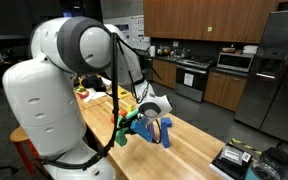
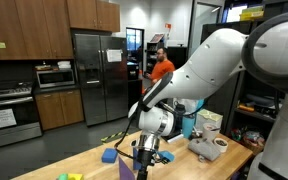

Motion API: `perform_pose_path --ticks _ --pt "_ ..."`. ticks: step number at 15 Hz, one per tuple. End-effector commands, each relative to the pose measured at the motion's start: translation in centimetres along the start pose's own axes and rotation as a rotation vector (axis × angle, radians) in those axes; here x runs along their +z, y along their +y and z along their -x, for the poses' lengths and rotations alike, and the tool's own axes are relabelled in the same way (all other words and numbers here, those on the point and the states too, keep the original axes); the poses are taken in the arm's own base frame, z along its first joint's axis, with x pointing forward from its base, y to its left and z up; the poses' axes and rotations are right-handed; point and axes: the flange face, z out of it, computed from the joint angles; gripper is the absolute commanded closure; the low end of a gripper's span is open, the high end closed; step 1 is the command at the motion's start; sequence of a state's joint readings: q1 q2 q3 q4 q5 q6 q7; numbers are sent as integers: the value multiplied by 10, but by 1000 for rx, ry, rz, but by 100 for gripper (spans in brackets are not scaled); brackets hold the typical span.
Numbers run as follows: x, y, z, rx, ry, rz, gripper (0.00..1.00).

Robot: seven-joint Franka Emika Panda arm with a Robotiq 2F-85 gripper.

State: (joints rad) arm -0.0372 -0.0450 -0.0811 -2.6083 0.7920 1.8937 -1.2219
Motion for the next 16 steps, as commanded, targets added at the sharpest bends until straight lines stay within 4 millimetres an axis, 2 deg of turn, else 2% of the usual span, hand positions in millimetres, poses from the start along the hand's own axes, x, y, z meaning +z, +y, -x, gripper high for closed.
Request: perform_pose_path --ticks 1,5,11,16 --pt "2 1 -1 1 0 -10 79" --pt "15 1 -6 -31 37 -82 79" --pt "43 -9 -26 -125 174 -262 79" --pt "68 -3 -38 -173 244 -351 79"
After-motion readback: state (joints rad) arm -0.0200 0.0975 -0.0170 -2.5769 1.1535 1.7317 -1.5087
